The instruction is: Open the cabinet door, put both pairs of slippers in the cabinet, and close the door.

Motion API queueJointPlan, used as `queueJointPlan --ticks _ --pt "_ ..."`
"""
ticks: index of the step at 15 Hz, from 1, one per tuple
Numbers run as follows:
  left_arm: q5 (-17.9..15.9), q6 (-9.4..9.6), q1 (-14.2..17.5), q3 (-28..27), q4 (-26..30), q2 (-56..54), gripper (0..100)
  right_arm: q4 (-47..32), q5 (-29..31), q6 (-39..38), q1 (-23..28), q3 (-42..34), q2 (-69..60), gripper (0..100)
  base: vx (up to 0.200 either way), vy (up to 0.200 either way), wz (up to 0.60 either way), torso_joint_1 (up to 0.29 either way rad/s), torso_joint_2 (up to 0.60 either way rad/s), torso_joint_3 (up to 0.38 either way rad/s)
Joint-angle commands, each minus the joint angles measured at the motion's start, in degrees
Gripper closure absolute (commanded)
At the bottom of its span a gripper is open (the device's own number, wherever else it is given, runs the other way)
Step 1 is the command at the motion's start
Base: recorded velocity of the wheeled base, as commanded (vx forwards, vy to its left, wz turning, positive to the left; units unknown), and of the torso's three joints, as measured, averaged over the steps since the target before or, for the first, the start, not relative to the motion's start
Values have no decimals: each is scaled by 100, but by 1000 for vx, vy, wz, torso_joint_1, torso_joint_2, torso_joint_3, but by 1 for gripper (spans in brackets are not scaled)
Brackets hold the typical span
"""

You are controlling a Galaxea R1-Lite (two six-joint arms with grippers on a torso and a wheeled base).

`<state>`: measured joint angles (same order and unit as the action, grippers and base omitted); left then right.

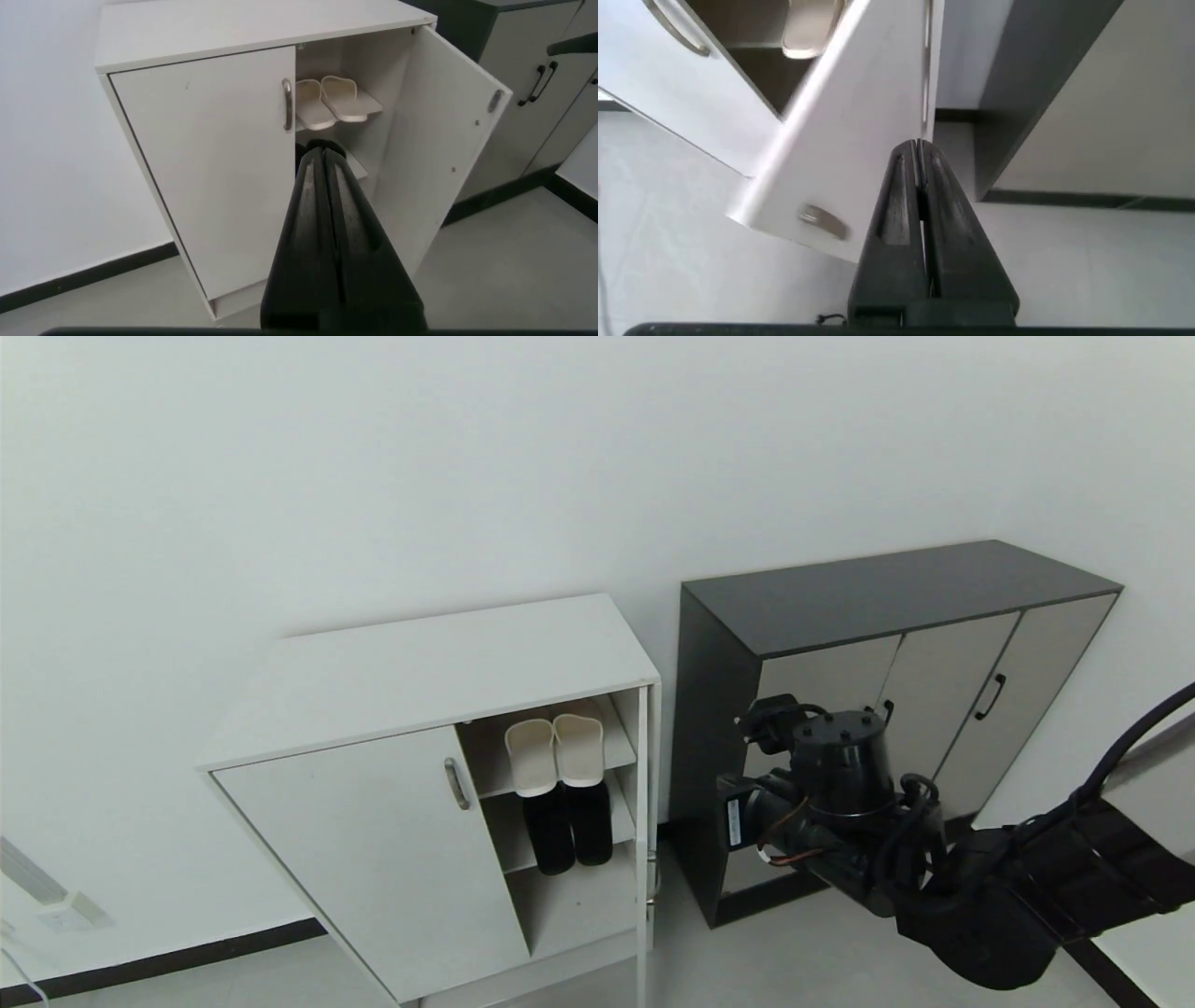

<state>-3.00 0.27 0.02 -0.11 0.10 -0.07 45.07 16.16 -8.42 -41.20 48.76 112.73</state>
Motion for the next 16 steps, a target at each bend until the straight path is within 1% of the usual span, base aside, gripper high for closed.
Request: queueJointPlan --ticks 1,6,11,13,16 --pt "1 0 -2 2 -1 7 100 11 -17 60 -2 -130 -119 100 0 0 0 0 0 0" --pt "1 0 -2 2 -1 7 100 20 -17 113 -28 -165 -128 100 0 0 0 0 0 0" --pt "1 0 -2 2 -1 7 100 28 -157 113 -90 -315 -137 100 0 0 600 3 5 0" --pt "1 0 -2 2 -1 7 100 37 -307 113 -81 -350 -137 100 0 0 600 -2 -2 5" --pt "1 0 6 2 -1 7 100 186 -360 130 -63 -438 -137 100 0 0 0 0 0 0"
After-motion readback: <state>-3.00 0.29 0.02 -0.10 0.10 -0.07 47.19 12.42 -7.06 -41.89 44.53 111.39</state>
